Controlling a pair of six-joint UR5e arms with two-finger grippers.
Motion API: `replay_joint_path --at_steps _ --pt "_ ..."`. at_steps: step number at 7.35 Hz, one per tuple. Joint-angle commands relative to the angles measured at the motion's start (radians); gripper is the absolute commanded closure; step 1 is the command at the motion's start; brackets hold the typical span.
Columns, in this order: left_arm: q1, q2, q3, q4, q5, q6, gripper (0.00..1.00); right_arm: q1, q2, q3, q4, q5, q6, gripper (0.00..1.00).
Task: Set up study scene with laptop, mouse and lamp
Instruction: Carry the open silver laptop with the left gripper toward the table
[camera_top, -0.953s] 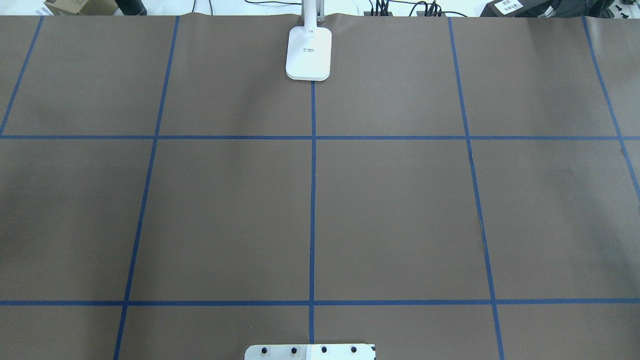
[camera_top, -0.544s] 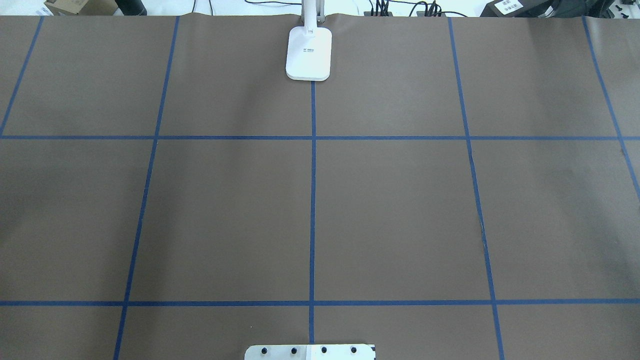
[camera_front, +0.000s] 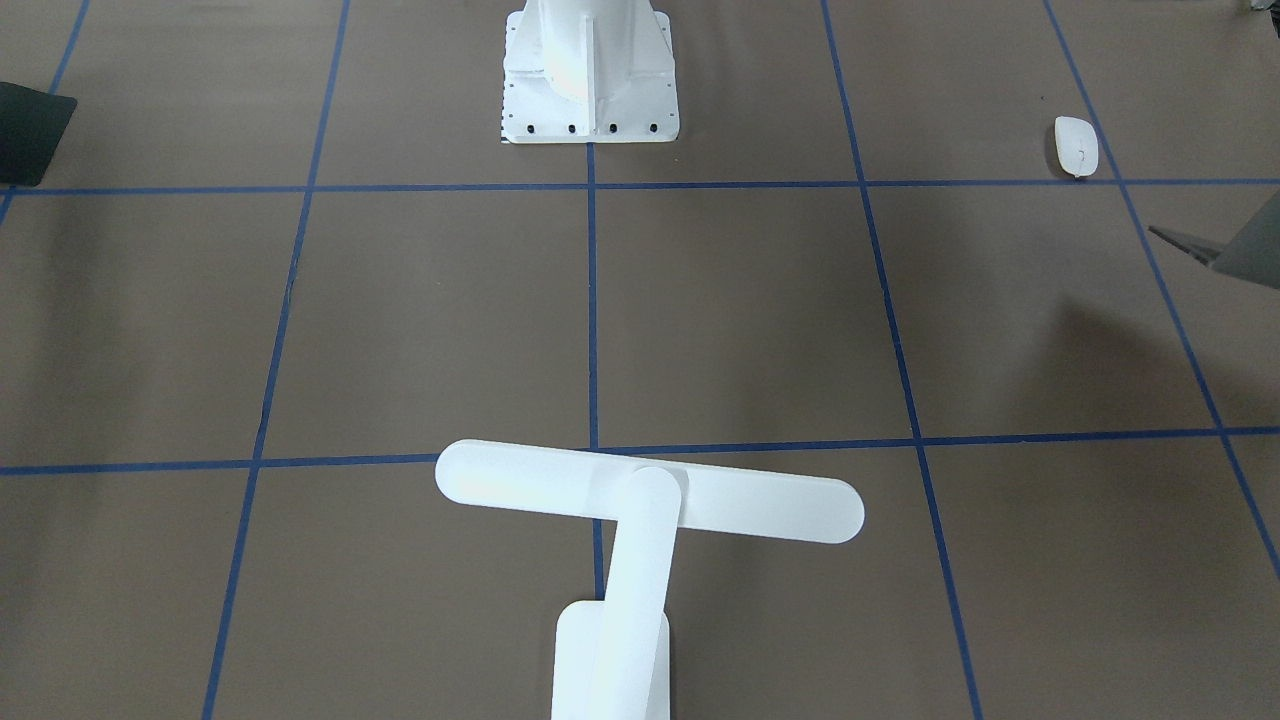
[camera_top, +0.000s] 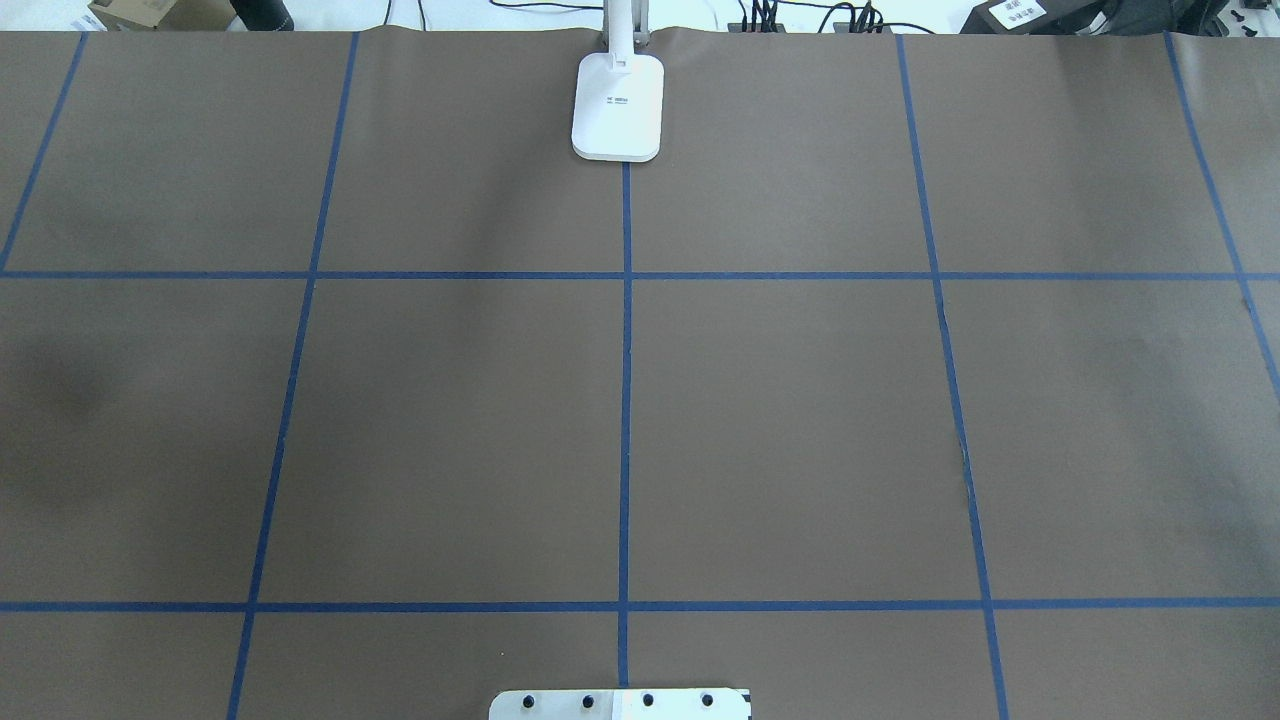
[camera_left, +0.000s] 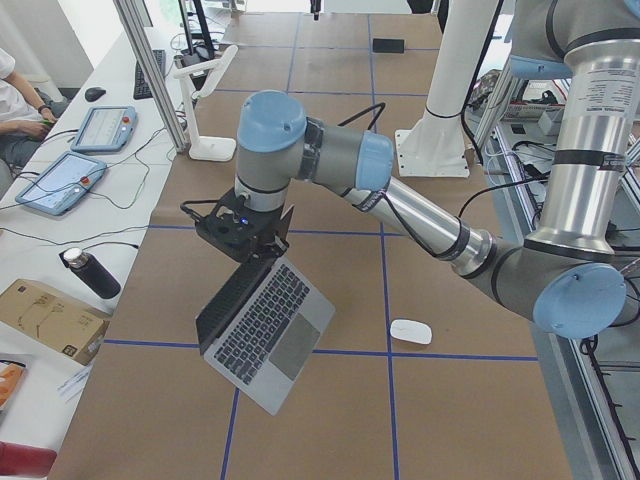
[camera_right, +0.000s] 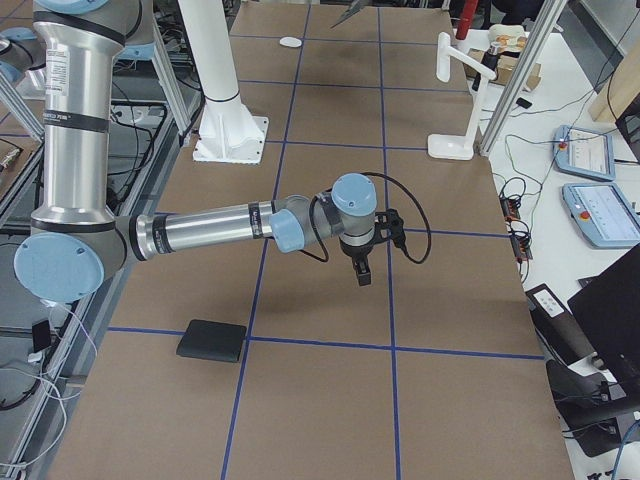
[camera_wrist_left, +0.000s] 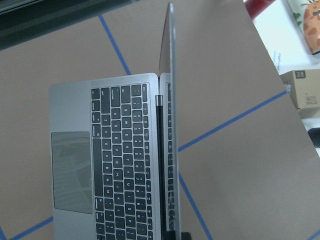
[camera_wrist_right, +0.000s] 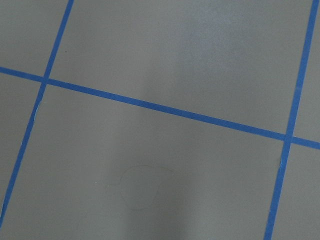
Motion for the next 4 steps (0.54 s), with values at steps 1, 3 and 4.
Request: replay_joint_path --at_steps 1,3,4 --pt "0.166 -0.174 -0.011 0.005 0.003 -0.246 1.00 0.000 0.000 -0.007 0.001 -0.003 -0.004 0.00" --pt "0.282 -0.260 -0.043 0.007 0.010 -0.421 1.00 -0.002 0.002 -0.006 0.001 -0.003 0.002 0.00" --pt "0.346 -0.314 -0.042 0.008 0.016 -0.531 1.00 -0.002 0.005 -0.007 0.000 -0.003 0.003 0.00"
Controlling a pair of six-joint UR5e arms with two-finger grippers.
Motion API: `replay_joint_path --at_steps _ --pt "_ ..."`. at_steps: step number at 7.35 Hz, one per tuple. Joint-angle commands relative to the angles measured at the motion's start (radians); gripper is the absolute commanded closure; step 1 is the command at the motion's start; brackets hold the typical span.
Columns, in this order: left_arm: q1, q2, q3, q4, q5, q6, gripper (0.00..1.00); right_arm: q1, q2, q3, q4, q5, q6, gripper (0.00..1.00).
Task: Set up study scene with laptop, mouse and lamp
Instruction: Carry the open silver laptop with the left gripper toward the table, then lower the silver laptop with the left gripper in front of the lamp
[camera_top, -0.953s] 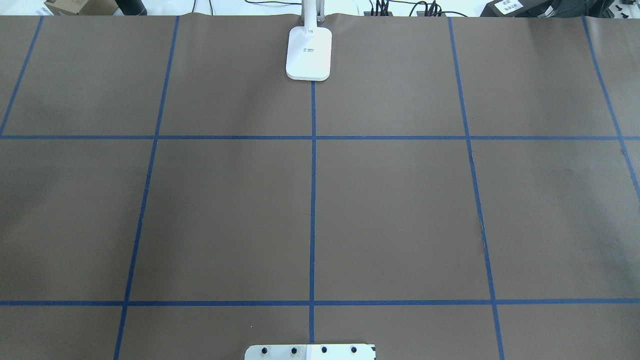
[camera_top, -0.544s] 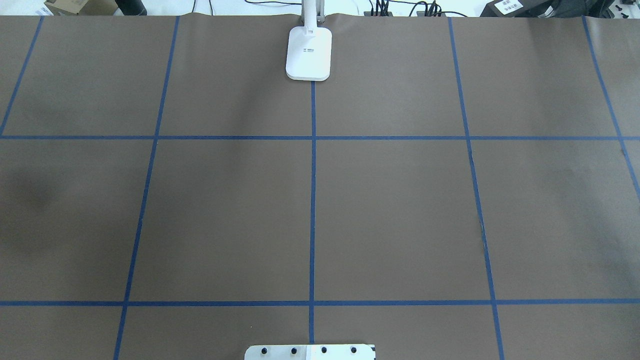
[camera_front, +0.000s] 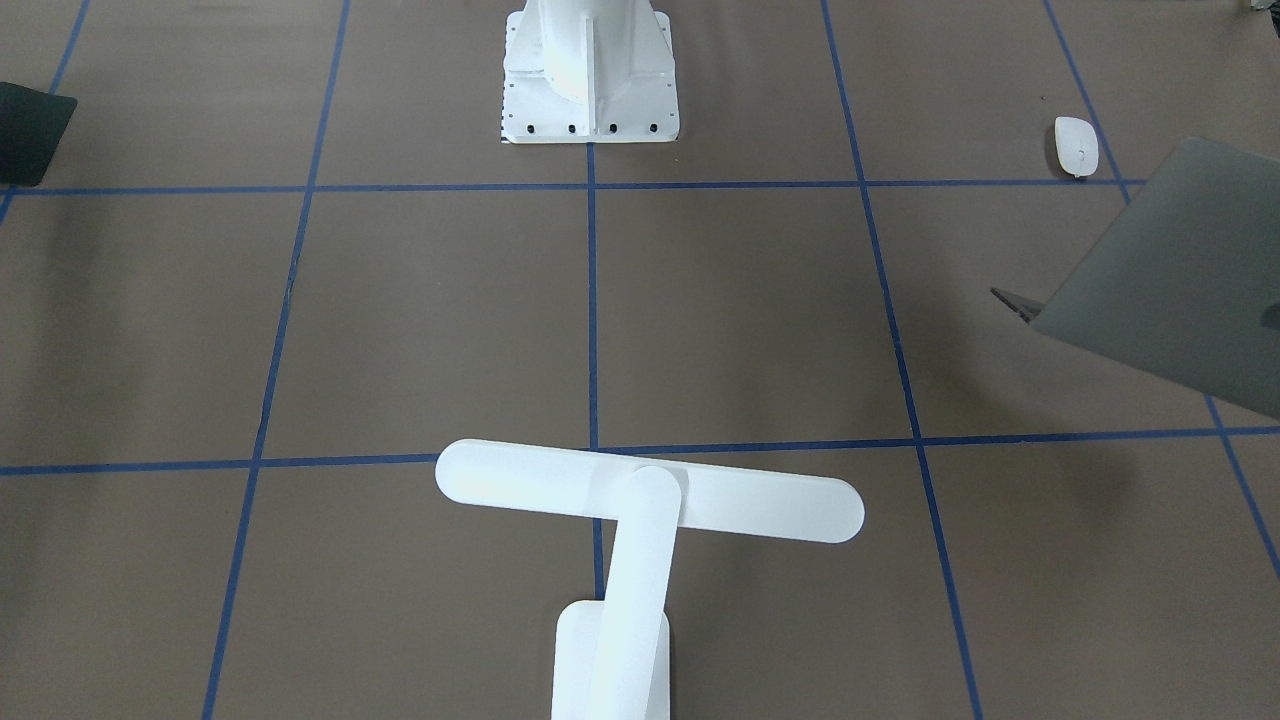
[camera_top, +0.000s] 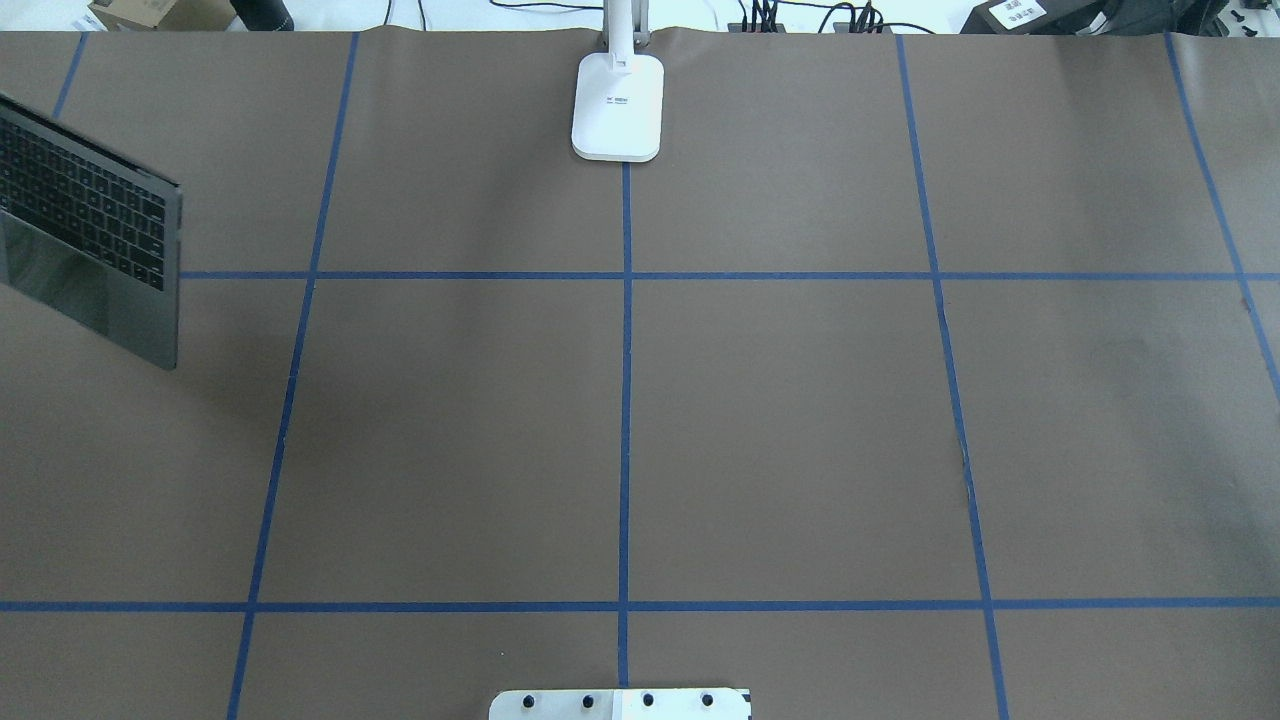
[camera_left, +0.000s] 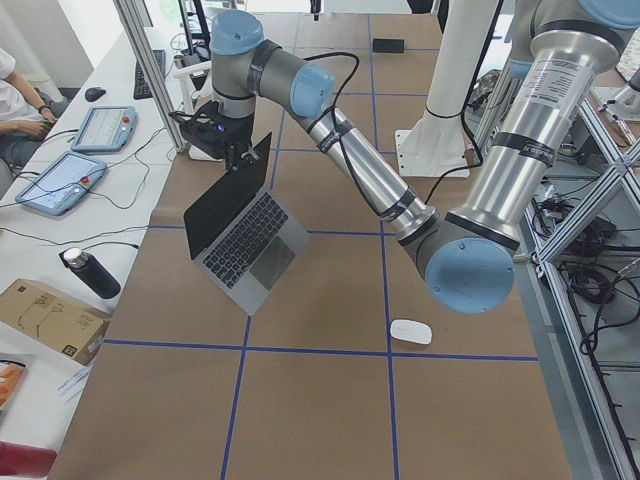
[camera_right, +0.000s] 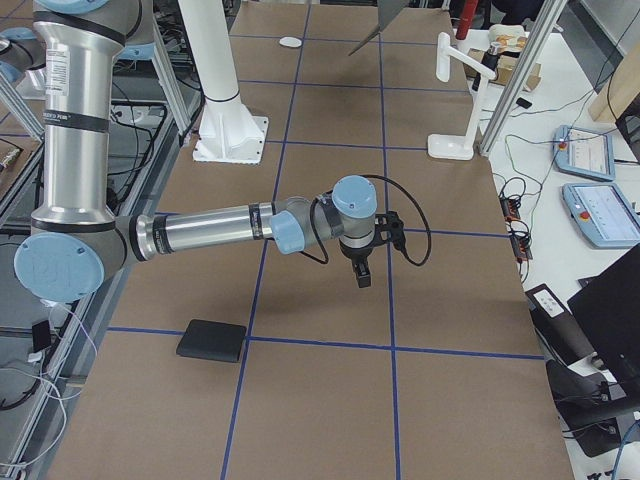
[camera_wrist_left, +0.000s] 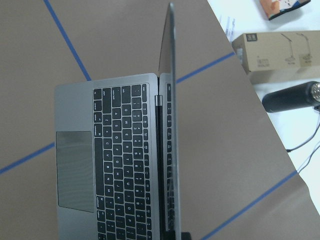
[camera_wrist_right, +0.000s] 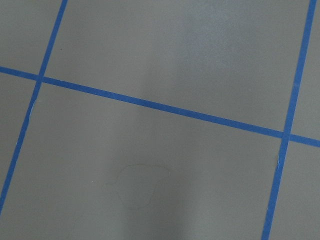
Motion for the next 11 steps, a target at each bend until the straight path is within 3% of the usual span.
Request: replay_joint_path --at_steps 1,4,8,9,11 --pt "0.143 -0.121 -0.006 0.002 0.040 -0.240 1.00 0.001 0.004 -0.001 -0.001 0.000 0.004 0.00" --pt "0.292 -0.268 -0.007 0.011 0.097 -0.575 1.00 0.001 0.006 -0.002 -0.004 -0.002 0.004 0.00" --pt "0.567 -0.529 0.005 0.161 0.309 -1.021 1.00 0.001 0.013 -0.033 -0.003 0.000 0.004 0.00" --pt "0.623 -0.568 0.026 0.180 0.358 -1.082 1.00 0.001 0.024 -0.053 -0.003 0.000 0.004 0.00" --pt "0.710 -0.663 0.170 0.178 0.450 -1.124 1.00 0.001 0.029 -0.058 -0.003 0.001 0.004 0.00"
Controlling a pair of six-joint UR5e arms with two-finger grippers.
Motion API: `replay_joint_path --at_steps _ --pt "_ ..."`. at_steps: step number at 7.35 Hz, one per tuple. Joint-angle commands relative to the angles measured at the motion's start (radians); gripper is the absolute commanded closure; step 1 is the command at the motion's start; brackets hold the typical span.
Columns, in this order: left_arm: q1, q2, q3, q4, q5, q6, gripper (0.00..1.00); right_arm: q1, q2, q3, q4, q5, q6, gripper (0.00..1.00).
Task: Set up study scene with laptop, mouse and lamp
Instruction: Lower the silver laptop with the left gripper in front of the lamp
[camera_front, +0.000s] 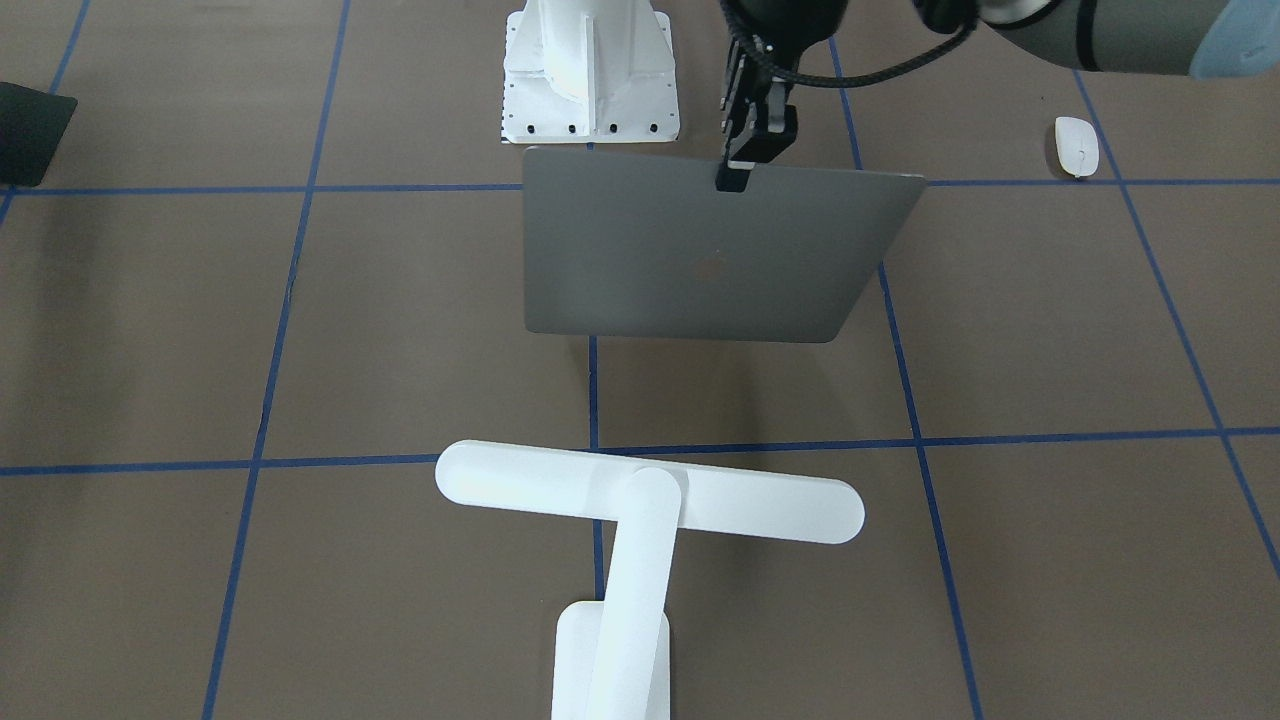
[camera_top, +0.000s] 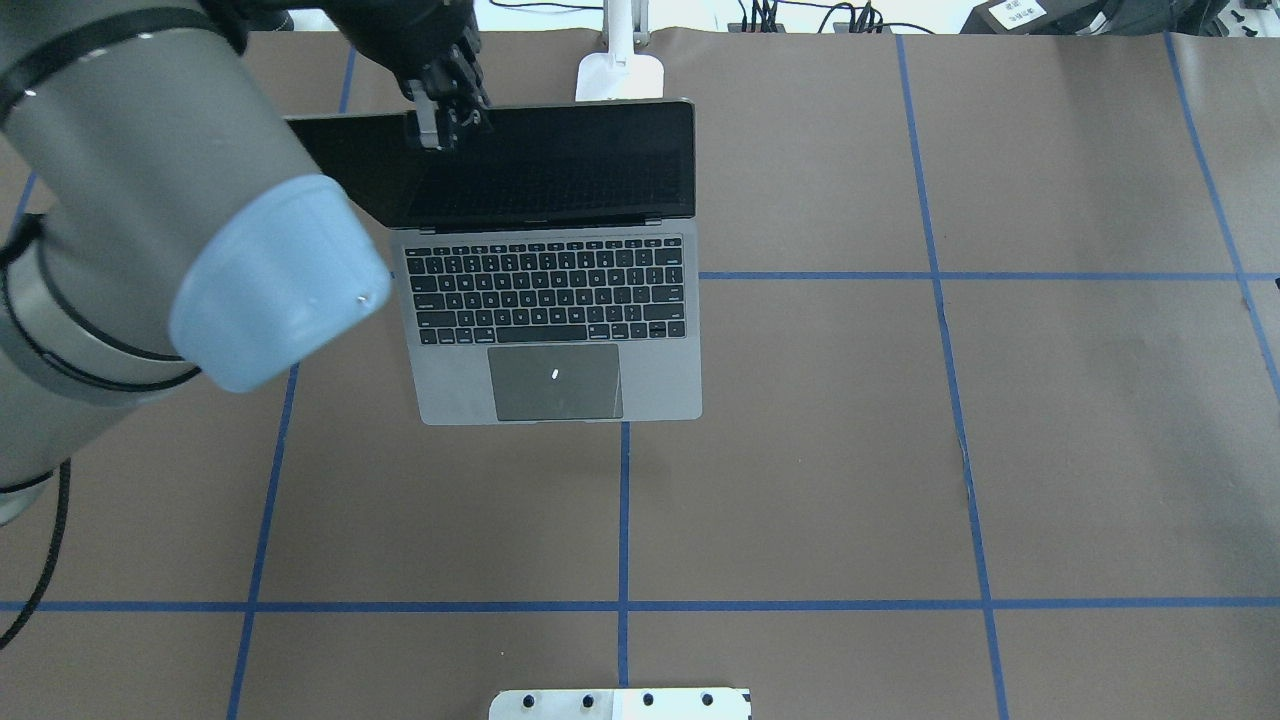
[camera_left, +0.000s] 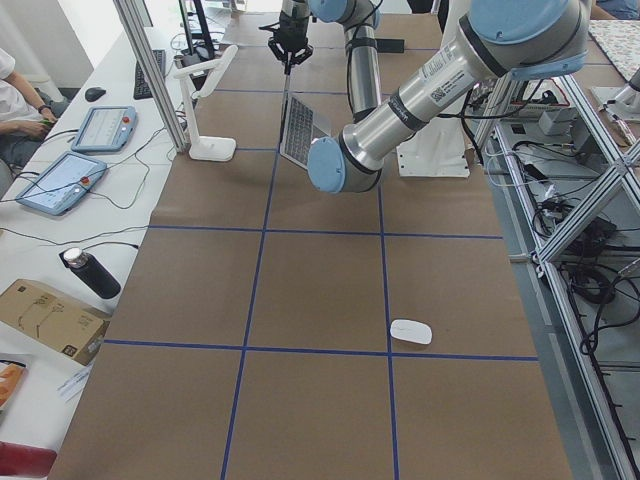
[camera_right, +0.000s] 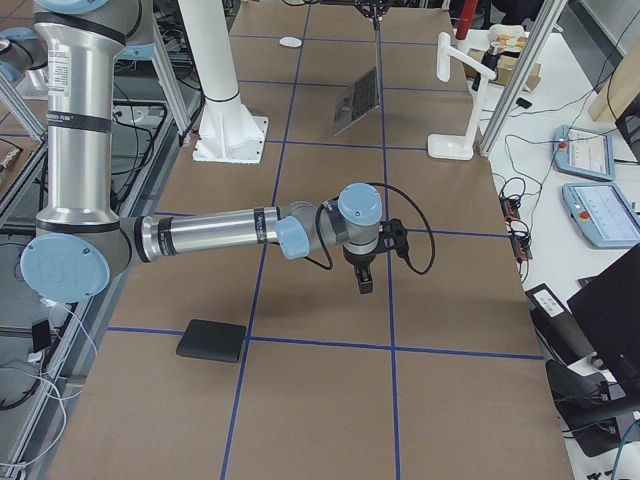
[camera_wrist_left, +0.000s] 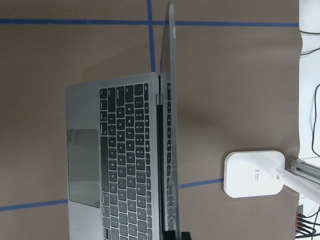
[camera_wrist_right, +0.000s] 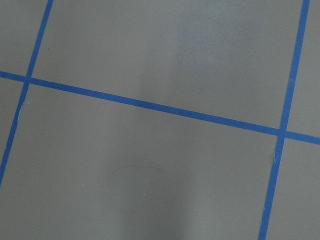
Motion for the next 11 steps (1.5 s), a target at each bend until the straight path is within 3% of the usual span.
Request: replay_joint_path --at_steps 1,7,11 --pt "0.053 -0.065 0.141 -0.008 0.058 -0.012 1.00 0.000 0.005 -0.005 0.000 0.001 0.000 0.00" --pt "0.078 -0.138 0.402 -0.222 0.069 -0.020 1.00 -0.001 0.020 -0.036 0.000 0.001 0.000 0.00" --pt "0.078 -0.130 0.552 -0.410 0.071 0.017 1.00 0.000 0.046 -0.060 0.000 -0.001 -0.003 0.00"
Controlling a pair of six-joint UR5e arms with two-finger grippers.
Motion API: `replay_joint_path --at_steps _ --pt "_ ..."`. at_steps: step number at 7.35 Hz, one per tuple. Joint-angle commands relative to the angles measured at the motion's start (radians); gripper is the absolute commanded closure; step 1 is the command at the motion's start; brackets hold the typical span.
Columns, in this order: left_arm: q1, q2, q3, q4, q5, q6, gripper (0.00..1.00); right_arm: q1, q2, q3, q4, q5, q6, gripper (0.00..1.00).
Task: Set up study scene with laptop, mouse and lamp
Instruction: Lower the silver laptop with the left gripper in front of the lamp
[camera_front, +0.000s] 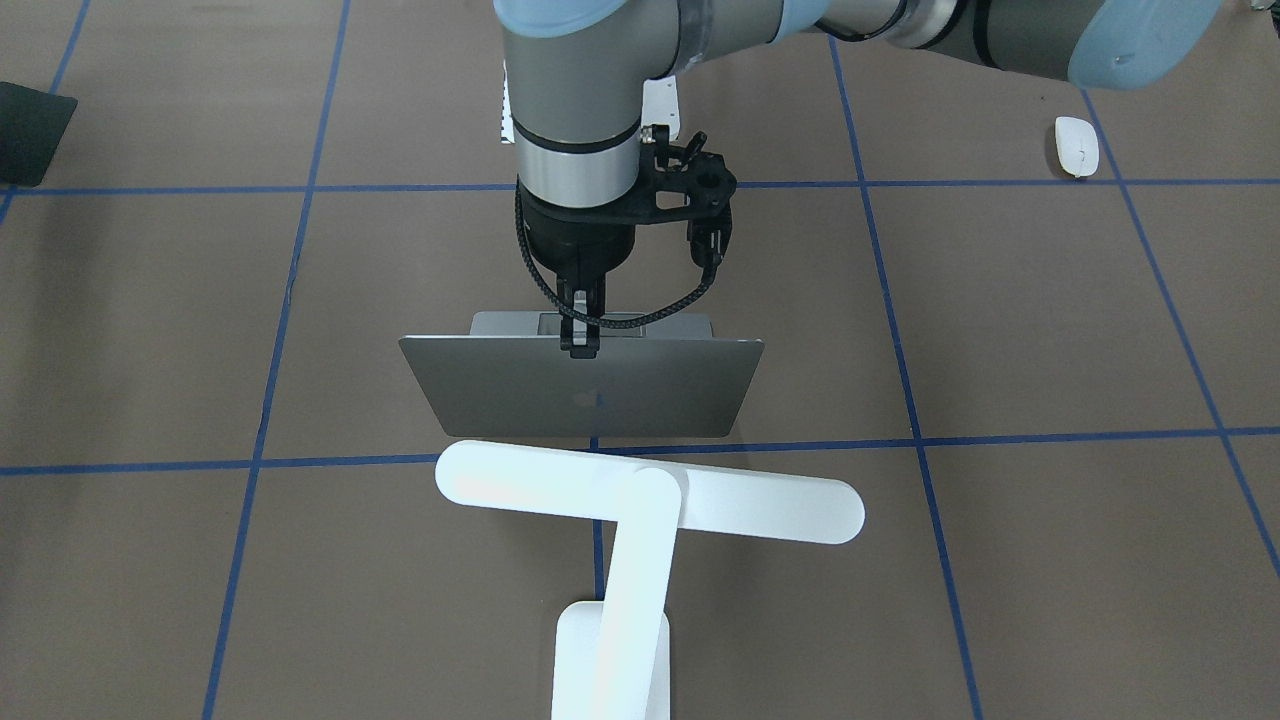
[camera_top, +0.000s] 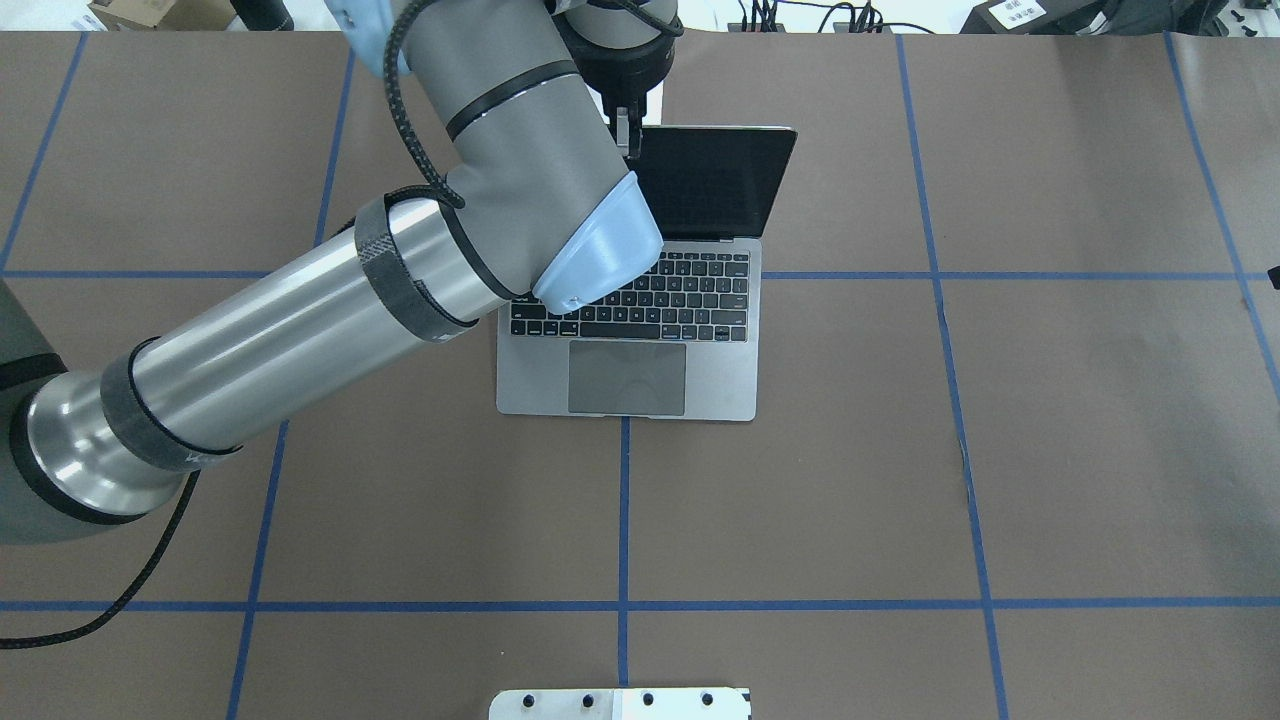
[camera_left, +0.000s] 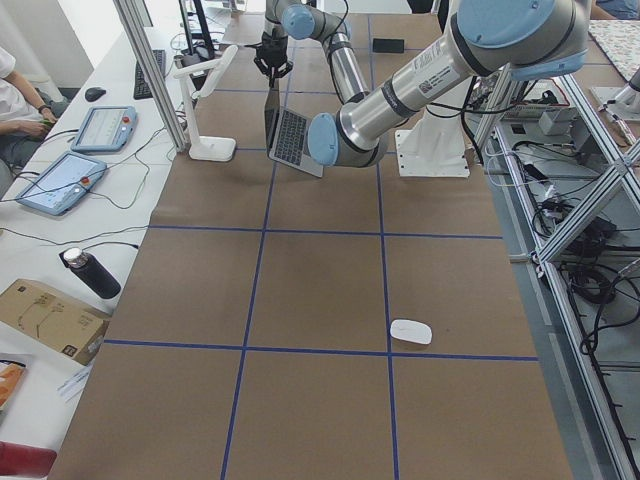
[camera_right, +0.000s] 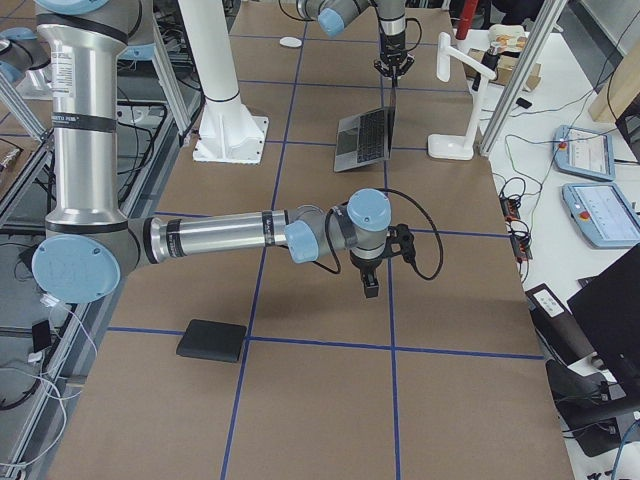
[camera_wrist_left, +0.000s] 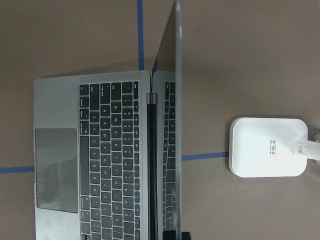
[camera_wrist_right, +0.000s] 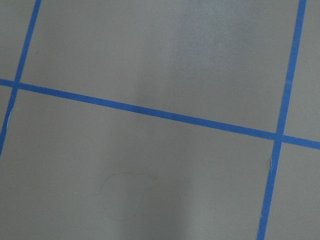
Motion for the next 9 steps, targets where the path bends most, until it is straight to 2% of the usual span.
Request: replay_joint_path --at_steps 1,5,9 --pt "-0.002 0.004 0.094 -0.109 0.000 0.023 1.00 -0.001 0.011 -0.011 0.000 -0.001 0.001 0.00" --pt "-0.002 0.005 0.195 -0.206 0.016 0.029 1.00 0.000 0.014 -0.017 0.000 -0.001 -0.001 0.00" --pt "-0.002 0.004 0.209 -0.213 0.028 0.026 1.00 0.000 0.014 -0.023 0.000 -0.001 -0.001 0.00"
